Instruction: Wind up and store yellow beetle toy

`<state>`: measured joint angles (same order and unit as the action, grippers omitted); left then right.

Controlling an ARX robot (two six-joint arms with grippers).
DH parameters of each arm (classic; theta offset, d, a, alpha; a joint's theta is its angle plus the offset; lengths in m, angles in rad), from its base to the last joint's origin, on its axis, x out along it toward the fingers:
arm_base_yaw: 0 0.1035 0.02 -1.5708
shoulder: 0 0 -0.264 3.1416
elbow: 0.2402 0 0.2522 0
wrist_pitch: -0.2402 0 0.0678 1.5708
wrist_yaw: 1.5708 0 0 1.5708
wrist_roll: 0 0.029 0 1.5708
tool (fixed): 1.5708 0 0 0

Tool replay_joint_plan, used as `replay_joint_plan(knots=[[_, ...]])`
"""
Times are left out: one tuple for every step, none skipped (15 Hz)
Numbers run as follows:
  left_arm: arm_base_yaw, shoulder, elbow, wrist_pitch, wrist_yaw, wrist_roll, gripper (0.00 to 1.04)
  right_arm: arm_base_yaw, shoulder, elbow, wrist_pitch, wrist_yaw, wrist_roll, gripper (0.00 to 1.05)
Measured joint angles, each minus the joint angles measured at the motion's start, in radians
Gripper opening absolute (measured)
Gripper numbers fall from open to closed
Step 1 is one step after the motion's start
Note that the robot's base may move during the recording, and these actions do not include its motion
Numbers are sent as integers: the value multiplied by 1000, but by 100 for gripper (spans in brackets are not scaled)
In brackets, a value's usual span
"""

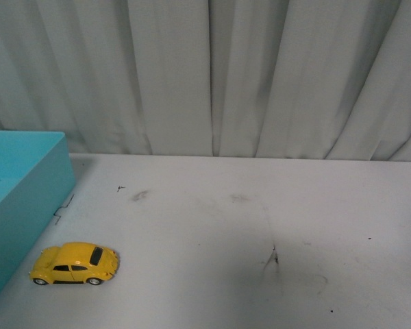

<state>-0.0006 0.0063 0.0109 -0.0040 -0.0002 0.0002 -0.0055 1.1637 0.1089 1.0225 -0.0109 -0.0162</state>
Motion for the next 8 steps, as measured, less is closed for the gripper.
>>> replay_joint_plan(knots=[[0, 0, 0, 0, 0, 0, 98, 10, -50, -15, -26, -2, 0, 2], [0, 0, 0, 0, 0, 0, 98, 10, -123, -32, -67, 8, 1, 2], [0, 0, 0, 0, 0, 0, 98, 10, -174, -46, -106, 8, 1, 2], [0, 0, 0, 0, 0, 0, 98, 10, -225, -61, -153, 8, 1, 2], [0, 0, 0, 0, 0, 0, 98, 10, -274, -72, -189, 8, 1, 2], [0, 0, 0, 0, 0, 0, 98, 10, -332, -78, -233, 8, 1, 2], [0, 0, 0, 0, 0, 0, 98, 10, -381, -84, -273, 8, 1, 2], [0, 0, 0, 0, 0, 0, 98, 10, -442, -93, -328, 9, 1, 2]])
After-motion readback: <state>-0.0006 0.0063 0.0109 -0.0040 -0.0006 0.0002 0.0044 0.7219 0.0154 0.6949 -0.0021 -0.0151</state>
